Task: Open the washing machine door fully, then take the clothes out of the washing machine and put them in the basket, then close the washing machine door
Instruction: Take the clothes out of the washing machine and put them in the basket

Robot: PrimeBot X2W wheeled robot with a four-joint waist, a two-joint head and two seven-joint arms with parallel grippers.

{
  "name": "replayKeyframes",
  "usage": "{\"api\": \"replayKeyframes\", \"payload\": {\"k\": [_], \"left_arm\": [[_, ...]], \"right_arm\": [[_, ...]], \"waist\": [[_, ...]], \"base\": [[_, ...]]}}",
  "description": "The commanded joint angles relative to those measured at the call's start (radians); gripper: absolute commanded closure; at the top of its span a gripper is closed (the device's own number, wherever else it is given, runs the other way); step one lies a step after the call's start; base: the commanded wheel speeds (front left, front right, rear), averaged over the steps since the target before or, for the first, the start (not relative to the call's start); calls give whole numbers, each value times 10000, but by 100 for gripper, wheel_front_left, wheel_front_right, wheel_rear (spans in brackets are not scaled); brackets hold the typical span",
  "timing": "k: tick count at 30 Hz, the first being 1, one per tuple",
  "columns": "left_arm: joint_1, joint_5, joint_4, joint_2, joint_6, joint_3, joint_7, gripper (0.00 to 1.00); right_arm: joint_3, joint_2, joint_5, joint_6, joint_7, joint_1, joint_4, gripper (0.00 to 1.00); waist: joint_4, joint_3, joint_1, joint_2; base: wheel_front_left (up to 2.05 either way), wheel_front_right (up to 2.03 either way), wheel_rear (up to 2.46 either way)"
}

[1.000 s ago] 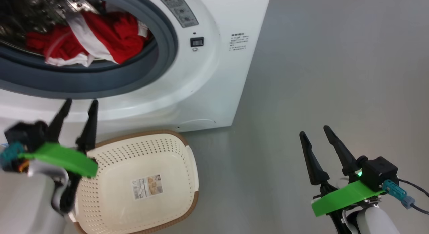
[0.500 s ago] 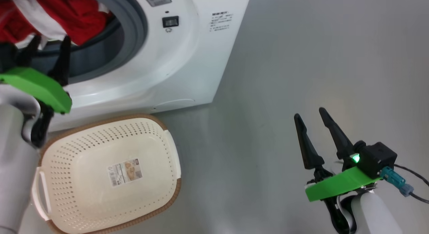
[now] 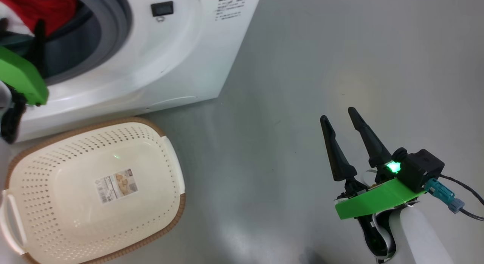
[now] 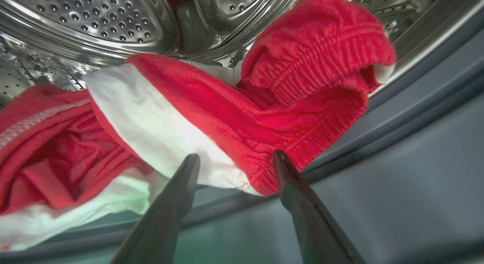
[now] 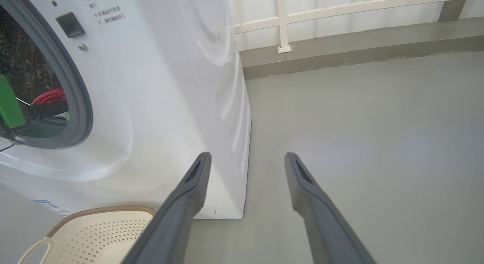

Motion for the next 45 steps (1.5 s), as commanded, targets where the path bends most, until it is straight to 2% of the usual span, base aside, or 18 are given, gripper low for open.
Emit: {"api": "replayKeyframes", "payload": {"k": [1, 12, 13, 14, 15, 16, 18, 19, 27, 36, 40, 45], "left_arm": [[-359, -213, -3, 551, -23, 141, -23, 0], [-1018, -821, 889, 971, -23, -668, 73, 0], [-1044, -873, 938, 987, -23, -732, 57, 9], [-1068, -919, 981, 999, -23, -801, 39, 36], [-1088, -965, 1019, 1008, -23, -869, 20, 56], [-1105, -1009, 1057, 1016, -23, -935, 7, 73], [-1125, -1083, 1131, 1031, -23, -1084, -15, 96], [-1138, -1136, 1158, 1032, -23, -1147, -22, 100], [-1122, -1708, 1109, 876, -23, -1558, -670, 100], [-372, -2756, 561, 577, -23, -1325, -1720, 100], [-7, -2995, 103, 586, -23, -1020, -1789, 100], [866, -2684, -1145, 608, -23, 307, -1798, 100]], "right_arm": [[213, 53, 45, 16, -118, 0, -263, 0], [304, 54, 173, 16, -118, 13, -318, 0], [307, 54, 179, 16, -118, 14, -320, 0], [306, 54, 184, 16, -118, 13, -319, 0], [306, 54, 188, 16, -118, 13, -319, 0], [306, 54, 190, 16, -118, 12, -318, 0], [297, 54, 190, 16, -118, 9, -318, 0], [295, 54, 193, 16, -118, 3, -317, 0], [182, 54, 85, 16, -118, -15, -262, 0], [72, 54, -204, 16, -118, 107, -6, 0], [29, 54, -308, 16, -118, 174, 97, 0], [-121, 55, -464, 16, -118, 347, 238, 0]], "waist": [[-189, 199, -1, -1], [-510, 405, -1, -1], [-526, 405, -1, -1], [-536, 405, -1, -1], [-545, 401, -1, -1], [-551, 398, -1, -1], [-556, 389, -1, -1], [-554, 390, -1, -1], [-284, 169, -1, -1], [316, -658, -1, -1], [518, -977, -1, -1], [871, -1468, -1, -1]], "base": [[0, 0, 0], [0, 0, 0], [0, 0, 0], [0, 0, 0], [0, 0, 0], [0, 0, 0], [0, 0, 0], [0, 0, 0], [0, 0, 0], [0, 0, 0], [0, 0, 0], [0, 0, 0]]}}
